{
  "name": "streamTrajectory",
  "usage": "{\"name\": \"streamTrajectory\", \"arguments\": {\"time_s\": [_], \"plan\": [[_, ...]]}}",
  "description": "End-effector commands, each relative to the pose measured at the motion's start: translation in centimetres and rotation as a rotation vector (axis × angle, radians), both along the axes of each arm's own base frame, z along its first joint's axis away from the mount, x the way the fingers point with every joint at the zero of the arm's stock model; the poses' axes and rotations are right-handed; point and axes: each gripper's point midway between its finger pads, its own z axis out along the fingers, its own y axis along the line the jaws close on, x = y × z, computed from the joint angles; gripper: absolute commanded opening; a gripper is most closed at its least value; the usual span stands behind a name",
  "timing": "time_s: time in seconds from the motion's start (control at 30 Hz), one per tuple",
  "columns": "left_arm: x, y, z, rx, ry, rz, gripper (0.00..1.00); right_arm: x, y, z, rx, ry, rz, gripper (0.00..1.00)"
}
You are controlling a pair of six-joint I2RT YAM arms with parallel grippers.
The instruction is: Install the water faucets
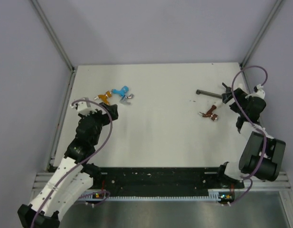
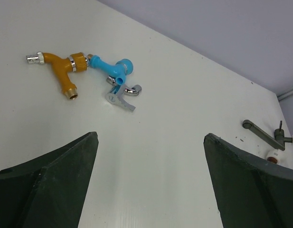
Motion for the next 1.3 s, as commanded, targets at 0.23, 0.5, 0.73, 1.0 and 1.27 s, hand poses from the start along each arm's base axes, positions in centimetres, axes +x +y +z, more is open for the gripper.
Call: {"name": "streamTrajectory", "arguments": {"time_s": [0.23, 0.5, 0.73, 1.0, 1.27], "plan": [[-2.4, 4.1, 5.2, 0.012, 0.066, 0.148, 0.99, -5.3, -1.1, 12.3, -0.129, -0.084, -0.154, 0.99], [-6.2, 7.9, 10.2, 0.091, -0.086, 0.236, 0.99, -8.5, 3.5, 20.3, -0.188, -0.218, -0.032, 0.99], [-8.1, 9.9, 10.2, 0.175, -0.175, 0.281, 0.99, -12.7, 0.2, 22.9, -0.311, -0.15, -0.321, 0.99], [-7.3, 10.3, 8.2, 0.243, -0.172, 0.313, 0.99, -15.9, 0.1, 23.1, -0.305, -0.29, -0.409, 0.99], [-7.3, 11.4, 7.7, 0.271, -0.178, 0.372, 0.99, -18.8, 0.1, 23.9, -0.338, -0.364, -0.448, 0.99]]}}
